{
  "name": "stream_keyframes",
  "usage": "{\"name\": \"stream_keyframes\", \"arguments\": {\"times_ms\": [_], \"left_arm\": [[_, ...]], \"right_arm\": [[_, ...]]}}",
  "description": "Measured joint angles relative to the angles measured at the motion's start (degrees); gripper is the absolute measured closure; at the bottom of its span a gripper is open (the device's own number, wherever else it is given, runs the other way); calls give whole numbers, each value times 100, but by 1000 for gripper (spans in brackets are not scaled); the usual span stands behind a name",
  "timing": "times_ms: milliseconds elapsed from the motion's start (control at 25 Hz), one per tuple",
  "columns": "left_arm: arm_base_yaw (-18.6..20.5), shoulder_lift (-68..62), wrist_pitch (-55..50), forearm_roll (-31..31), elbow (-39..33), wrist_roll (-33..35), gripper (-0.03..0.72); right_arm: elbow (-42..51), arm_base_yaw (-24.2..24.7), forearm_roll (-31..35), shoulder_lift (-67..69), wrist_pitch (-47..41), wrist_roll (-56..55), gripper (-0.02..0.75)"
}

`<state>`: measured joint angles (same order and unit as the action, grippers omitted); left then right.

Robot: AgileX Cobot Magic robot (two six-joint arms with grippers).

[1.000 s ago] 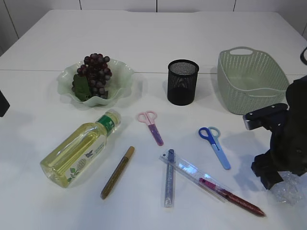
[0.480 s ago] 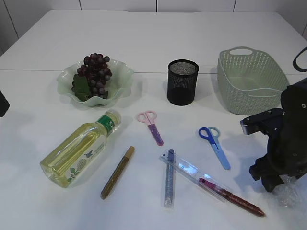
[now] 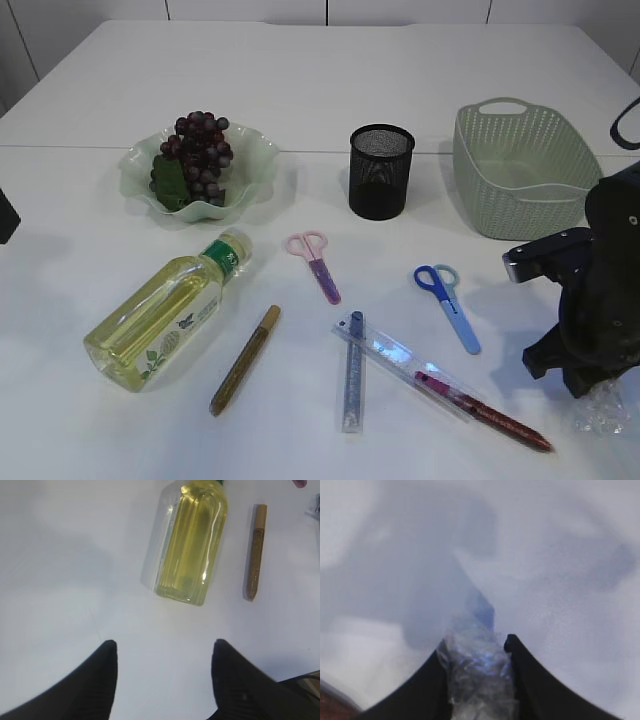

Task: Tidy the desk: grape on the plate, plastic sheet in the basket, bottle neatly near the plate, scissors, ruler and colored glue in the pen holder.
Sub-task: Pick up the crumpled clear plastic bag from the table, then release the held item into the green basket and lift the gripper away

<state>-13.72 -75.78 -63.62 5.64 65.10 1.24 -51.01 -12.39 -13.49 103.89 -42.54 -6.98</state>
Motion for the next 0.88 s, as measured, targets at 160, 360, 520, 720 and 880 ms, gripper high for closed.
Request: {"name": "stream_keyframes", "arguments": {"times_ms": [160,360,520,720,880], "left_arm": [[0,0,3,0,0,0,256],[0,0,27,0,0,0,256],[0,0,37,0,0,0,256],[0,0,39,0,0,0,256],[0,0,62,0,0,0,256]], "right_arm": [[-111,0,0,-276,-84,-11,496],[-723,0,0,-589,-553,95,499],[-1548,0,0,-589,-831,273,500],[-2659,141,38,-405,-909,312,500],[-3469,431,137,-12,-941,312,500]]}}
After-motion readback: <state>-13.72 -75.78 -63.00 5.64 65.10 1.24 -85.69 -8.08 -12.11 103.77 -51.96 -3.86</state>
